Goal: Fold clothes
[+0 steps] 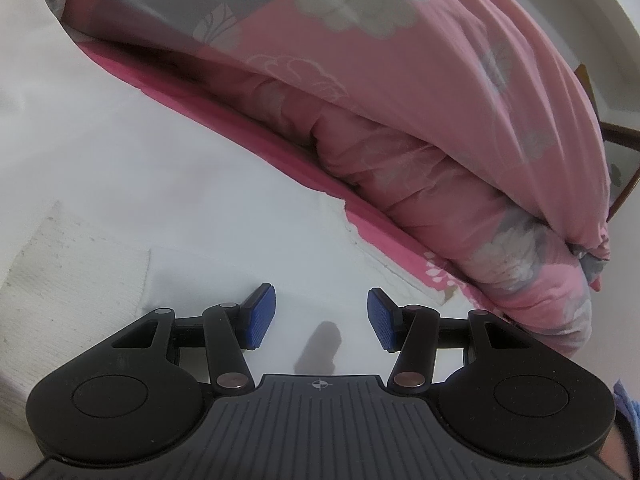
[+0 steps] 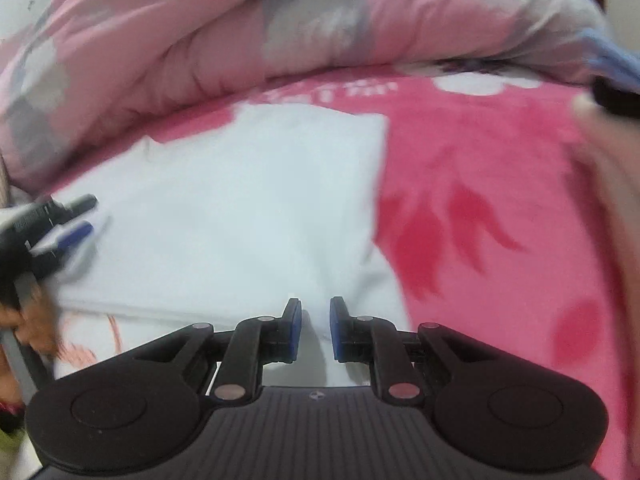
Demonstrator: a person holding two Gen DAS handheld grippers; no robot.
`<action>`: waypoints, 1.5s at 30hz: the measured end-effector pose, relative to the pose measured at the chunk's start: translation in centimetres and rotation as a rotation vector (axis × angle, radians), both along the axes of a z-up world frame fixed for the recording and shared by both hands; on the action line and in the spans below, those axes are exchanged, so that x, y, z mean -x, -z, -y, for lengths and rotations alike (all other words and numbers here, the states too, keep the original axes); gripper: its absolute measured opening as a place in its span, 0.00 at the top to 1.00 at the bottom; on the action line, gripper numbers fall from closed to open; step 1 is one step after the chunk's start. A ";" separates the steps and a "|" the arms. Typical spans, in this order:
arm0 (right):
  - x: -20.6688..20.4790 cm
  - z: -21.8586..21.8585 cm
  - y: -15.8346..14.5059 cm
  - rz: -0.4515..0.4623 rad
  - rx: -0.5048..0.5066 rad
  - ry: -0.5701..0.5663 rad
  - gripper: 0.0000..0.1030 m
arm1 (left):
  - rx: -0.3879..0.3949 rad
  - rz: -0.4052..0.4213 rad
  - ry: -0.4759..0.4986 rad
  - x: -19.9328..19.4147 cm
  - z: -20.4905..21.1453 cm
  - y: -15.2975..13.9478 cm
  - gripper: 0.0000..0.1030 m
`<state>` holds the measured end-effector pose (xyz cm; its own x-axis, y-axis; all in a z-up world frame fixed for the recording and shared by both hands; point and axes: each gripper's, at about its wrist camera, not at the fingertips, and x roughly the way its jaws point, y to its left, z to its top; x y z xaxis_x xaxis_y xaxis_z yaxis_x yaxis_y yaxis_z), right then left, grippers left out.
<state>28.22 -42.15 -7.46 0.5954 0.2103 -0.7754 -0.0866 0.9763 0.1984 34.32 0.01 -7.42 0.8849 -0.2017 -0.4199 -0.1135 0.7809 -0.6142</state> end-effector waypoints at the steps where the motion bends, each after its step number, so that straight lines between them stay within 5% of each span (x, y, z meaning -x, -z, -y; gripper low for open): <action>1: 1.0 0.3 -0.2 0.004 0.005 0.029 0.85 | 0.000 0.001 -0.003 0.0 -0.1 -0.1 0.50; 6: 7.7 0.7 -3.5 0.087 -0.079 0.104 0.85 | 0.019 -0.010 -0.038 0.2 -1.4 -1.5 0.50; 11: 10.7 -2.1 -8.3 0.237 -0.184 0.021 0.85 | 0.047 0.074 -0.126 5.0 -7.0 -7.8 0.49; 17: 5.6 -9.8 -7.4 0.252 -0.276 -0.157 0.84 | -0.104 0.068 -0.107 15.1 -16.8 -14.0 0.48; 25: -2.6 -24.3 -1.6 0.037 -0.354 -0.339 0.84 | -0.295 0.050 -0.319 25.0 -27.7 -19.1 0.43; 30: -3.8 -28.7 -2.1 0.016 -0.353 -0.369 0.84 | -0.385 -0.045 -0.338 25.2 -31.0 -15.6 0.40; 35: -4.4 -30.9 -2.3 0.003 -0.296 -0.374 0.82 | -0.334 -0.075 -0.321 24.2 -32.2 -10.4 0.40; 40: -4.8 -34.4 -0.9 -0.036 -0.108 -0.403 0.67 | -0.331 -0.050 -0.328 25.0 -32.2 -8.5 0.40; 45: -4.6 -38.6 0.1 0.029 0.122 -0.444 0.65 | -0.316 -0.003 -0.325 25.4 -31.3 -7.8 0.40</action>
